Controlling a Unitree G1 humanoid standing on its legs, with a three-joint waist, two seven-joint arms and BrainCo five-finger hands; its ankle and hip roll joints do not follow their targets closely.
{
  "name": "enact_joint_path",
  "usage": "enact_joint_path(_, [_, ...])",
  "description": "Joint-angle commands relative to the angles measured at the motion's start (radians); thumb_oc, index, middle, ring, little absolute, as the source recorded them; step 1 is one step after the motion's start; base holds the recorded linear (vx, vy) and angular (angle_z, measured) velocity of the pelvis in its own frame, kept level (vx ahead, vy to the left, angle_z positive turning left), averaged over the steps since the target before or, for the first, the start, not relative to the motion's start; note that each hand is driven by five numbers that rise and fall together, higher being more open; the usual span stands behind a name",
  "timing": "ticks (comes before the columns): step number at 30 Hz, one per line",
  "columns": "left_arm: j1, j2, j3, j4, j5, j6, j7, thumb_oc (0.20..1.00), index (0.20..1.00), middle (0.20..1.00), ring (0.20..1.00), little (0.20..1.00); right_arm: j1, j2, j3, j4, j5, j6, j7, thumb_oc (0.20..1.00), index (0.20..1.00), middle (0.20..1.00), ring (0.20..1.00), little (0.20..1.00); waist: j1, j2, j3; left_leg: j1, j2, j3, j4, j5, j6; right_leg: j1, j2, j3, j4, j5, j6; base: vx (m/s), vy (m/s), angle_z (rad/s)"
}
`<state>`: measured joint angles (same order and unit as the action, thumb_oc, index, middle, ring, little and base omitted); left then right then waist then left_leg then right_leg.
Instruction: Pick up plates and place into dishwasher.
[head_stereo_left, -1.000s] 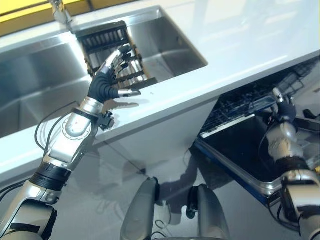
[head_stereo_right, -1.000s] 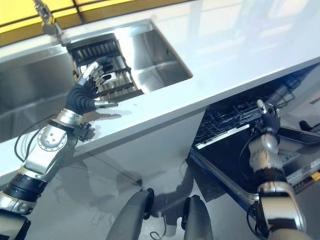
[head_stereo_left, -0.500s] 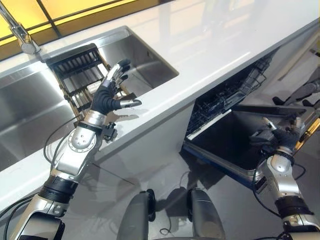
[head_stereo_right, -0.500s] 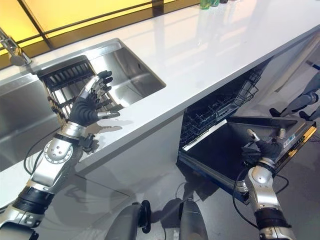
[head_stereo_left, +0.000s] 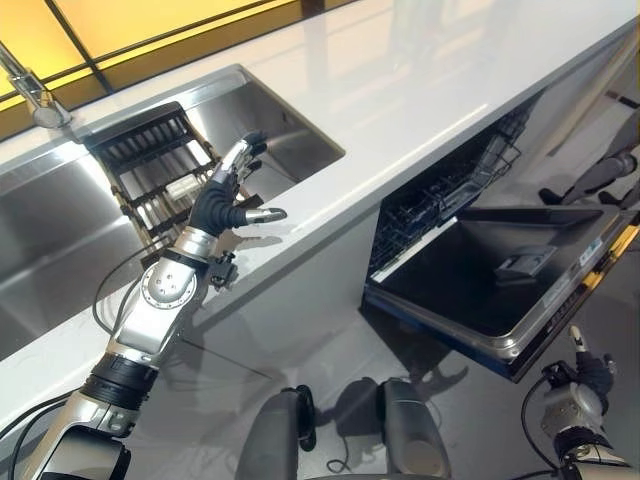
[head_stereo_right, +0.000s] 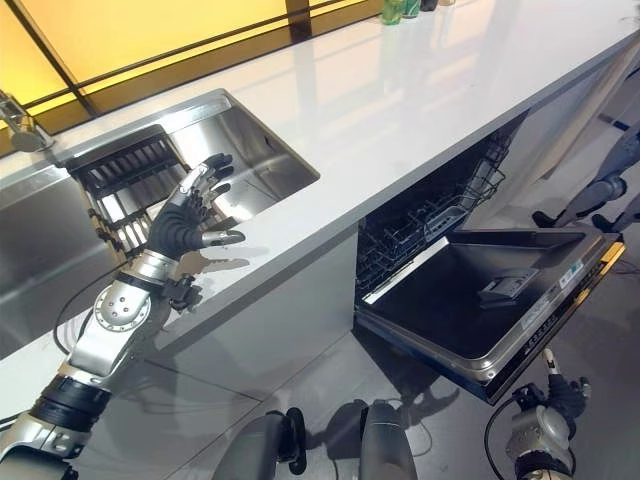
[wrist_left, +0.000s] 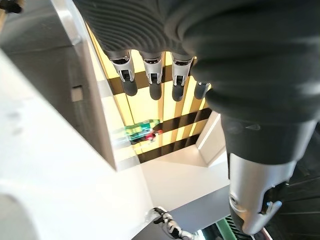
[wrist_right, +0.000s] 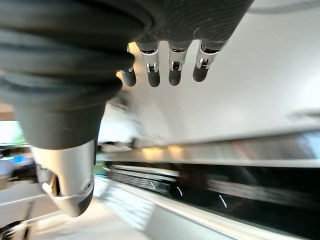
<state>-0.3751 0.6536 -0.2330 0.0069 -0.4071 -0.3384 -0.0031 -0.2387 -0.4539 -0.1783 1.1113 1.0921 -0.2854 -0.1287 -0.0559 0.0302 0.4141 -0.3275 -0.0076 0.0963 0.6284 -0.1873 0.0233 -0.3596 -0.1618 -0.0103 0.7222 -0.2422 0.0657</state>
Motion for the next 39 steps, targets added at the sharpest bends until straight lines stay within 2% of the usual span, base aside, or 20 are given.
enact_joint_path(1, [-0.055, -0.057, -0.01, -0.057, -0.012, -0.03, -0.011, 1.0, 1.0, 1.0, 1.0, 1.0, -0.07, 0.022, 0.067, 0.023, 0.139, 0.07, 0.267, 1.0, 1.0, 1.0, 1.0, 1.0, 0.024, 0.042, 0.032, -0.007, -0.052, -0.015, 0.145, -0.156, 0.083, -0.002, 0.024, -0.04, 0.029, 0.038, -0.096, -0.05, -0.021, 0.08])
enact_joint_path(5, [-0.06, -0.066, -0.024, -0.05, -0.017, -0.052, -0.03, 1.0, 1.0, 1.0, 1.0, 1.0, -0.167, 0.045, 0.153, -0.045, 0.28, 0.126, 0.522, 1.0, 1.0, 1.0, 1.0, 1.0, 0.045, 0.063, 0.049, -0.034, -0.069, -0.032, 0.16, -0.146, 0.075, -0.03, 0.015, -0.049, 0.059, 0.031, -0.103, -0.04, -0.016, 0.06])
enact_joint_path(8, [-0.053, -0.062, -0.019, -0.034, -0.027, -0.072, -0.045, 1.0, 1.0, 1.0, 1.0, 1.0, -0.223, 0.063, 0.222, -0.172, 0.339, 0.147, 0.648, 1.0, 1.0, 1.0, 1.0, 1.0, 0.051, 0.071, 0.053, -0.042, -0.075, -0.038, 0.154, -0.135, 0.071, -0.041, 0.008, -0.054, 0.061, 0.033, -0.103, -0.04, -0.005, 0.02])
enact_joint_path(11, [-0.055, -0.053, -0.009, -0.017, -0.04, -0.075, -0.06, 1.0, 1.0, 1.0, 1.0, 1.0, -0.296, 0.068, 0.28, -0.309, 0.366, 0.156, 0.696, 1.0, 1.0, 1.0, 1.0, 1.0, 0.056, 0.068, 0.055, -0.052, -0.074, -0.042, 0.157, -0.129, 0.066, -0.051, 0.003, -0.057, 0.063, 0.036, -0.1, -0.02, -0.016, -0.21])
enact_joint_path(14, [-0.058, -0.037, 0.006, -0.005, -0.057, -0.066, -0.086, 1.0, 1.0, 1.0, 1.0, 1.0, -0.371, 0.05, 0.298, -0.396, 0.365, 0.16, 0.695, 1.0, 1.0, 1.0, 1.0, 1.0, 0.066, 0.063, 0.049, -0.058, -0.071, -0.046, 0.162, -0.126, 0.063, -0.052, 0.0, -0.062, 0.064, 0.037, -0.097, 0.0, -0.04, -0.18])
enact_joint_path(15, [-0.066, -0.03, 0.007, -0.001, -0.063, -0.058, -0.093, 1.0, 1.0, 1.0, 1.0, 1.0, -0.414, 0.04, 0.293, -0.418, 0.353, 0.166, 0.667, 1.0, 1.0, 1.0, 1.0, 1.0, 0.071, 0.061, 0.046, -0.06, -0.07, -0.049, 0.166, -0.127, 0.062, -0.053, -0.002, -0.064, 0.066, 0.037, -0.097, 0.01, -0.052, -0.19])
enact_joint_path(22, [-0.102, 0.025, -0.01, 0.014, -0.1, -0.052, -0.14, 1.0, 1.0, 1.0, 1.0, 1.0, -0.601, -0.039, 0.282, -0.401, 0.35, 0.145, 0.608, 1.0, 1.0, 1.0, 1.0, 1.0, 0.109, 0.048, 0.021, -0.078, -0.07, -0.067, 0.195, -0.135, 0.058, -0.048, -0.011, -0.084, 0.077, 0.029, -0.099, 0.02, -0.072, 0.08])
enact_joint_path(31, [-0.134, 0.077, -0.037, 0.025, -0.121, -0.073, -0.181, 1.0, 1.0, 1.0, 1.0, 1.0, -0.649, -0.101, 0.262, -0.346, 0.347, 0.14, 0.554, 1.0, 1.0, 1.0, 1.0, 1.0, 0.128, 0.031, 0.006, -0.077, -0.066, -0.086, 0.22, -0.146, 0.056, -0.025, -0.015, -0.1, 0.085, 0.018, -0.105, 0.04, -0.053, 0.28])
enact_joint_path(39, [-0.163, 0.102, -0.062, 0.011, -0.136, -0.058, -0.213, 1.0, 1.0, 1.0, 1.0, 1.0, -0.649, -0.125, 0.25, -0.284, 0.365, 0.133, 0.542, 1.0, 1.0, 1.0, 1.0, 1.0, 0.128, 0.028, 0.0, -0.077, -0.062, -0.09, 0.223, -0.149, 0.058, -0.025, -0.015, -0.102, 0.093, 0.01, -0.107, 0.01, -0.015, 0.15])
